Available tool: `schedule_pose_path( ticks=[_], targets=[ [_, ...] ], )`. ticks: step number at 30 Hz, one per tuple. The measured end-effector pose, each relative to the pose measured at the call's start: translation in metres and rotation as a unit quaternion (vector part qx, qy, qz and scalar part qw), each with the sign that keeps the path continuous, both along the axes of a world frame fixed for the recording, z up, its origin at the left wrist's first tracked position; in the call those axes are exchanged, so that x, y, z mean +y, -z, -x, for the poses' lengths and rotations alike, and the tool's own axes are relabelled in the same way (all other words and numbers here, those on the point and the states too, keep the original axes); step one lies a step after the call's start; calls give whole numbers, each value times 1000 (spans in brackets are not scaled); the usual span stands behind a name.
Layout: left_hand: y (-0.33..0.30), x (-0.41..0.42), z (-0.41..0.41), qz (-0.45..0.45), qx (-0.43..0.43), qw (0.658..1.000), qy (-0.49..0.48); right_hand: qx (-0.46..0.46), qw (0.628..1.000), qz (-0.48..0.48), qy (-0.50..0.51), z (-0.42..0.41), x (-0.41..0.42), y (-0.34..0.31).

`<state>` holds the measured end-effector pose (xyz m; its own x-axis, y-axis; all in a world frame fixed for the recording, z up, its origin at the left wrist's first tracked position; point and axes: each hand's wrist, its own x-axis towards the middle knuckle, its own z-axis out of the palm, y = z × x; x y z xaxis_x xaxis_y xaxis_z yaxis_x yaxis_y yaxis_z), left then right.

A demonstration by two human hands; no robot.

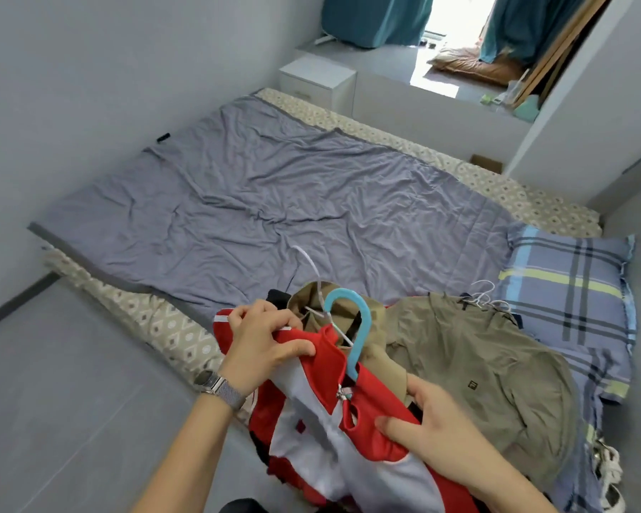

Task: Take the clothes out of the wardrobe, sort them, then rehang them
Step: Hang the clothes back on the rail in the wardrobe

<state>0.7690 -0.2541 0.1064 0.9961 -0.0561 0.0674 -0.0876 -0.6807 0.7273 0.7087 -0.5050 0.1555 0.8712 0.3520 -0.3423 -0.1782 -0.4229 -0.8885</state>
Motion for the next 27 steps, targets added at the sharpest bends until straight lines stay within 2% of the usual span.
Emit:
schedule_pose_path(
  ticks=[4, 8, 12, 14, 16, 18, 22, 24, 25, 27],
  targets=[
    [-22, 78, 25, -7, -68, 995, -74, -15, 998, -24, -47, 0, 84, -29],
    [-34, 154, 64, -18, -120, 975, -184, -9, 991, -58, -122, 5, 171, -47],
    [-45, 219, 114, 34, -149, 943, -297, 20, 981, -72, -180, 17, 252, -53],
    [-55, 242, 146, 68, -172, 901, -393, 16, 973, -79, -218, 26, 288, -53],
    [-65, 255, 183, 113, -181, 842, -495, 6, 963, -77, -258, 36, 319, -51],
    [-75, 259, 221, 207, -137, 791, -559, 12, 956, -80, -282, 46, 346, -48],
    [-90, 238, 277, 336, 25, 773, -537, -1, 938, -76, -337, 68, 399, -45],
    [-91, 229, 286, 398, 45, 750, -526, -28, 927, -69, -367, 78, 423, -43],
    [-92, 227, 287, 431, 36, 726, -534, -40, 921, -64, -382, 83, 433, -42],
    [-95, 229, 289, 502, -2, 654, -566, -61, 904, -55, -419, 92, 452, -41]
  ],
)
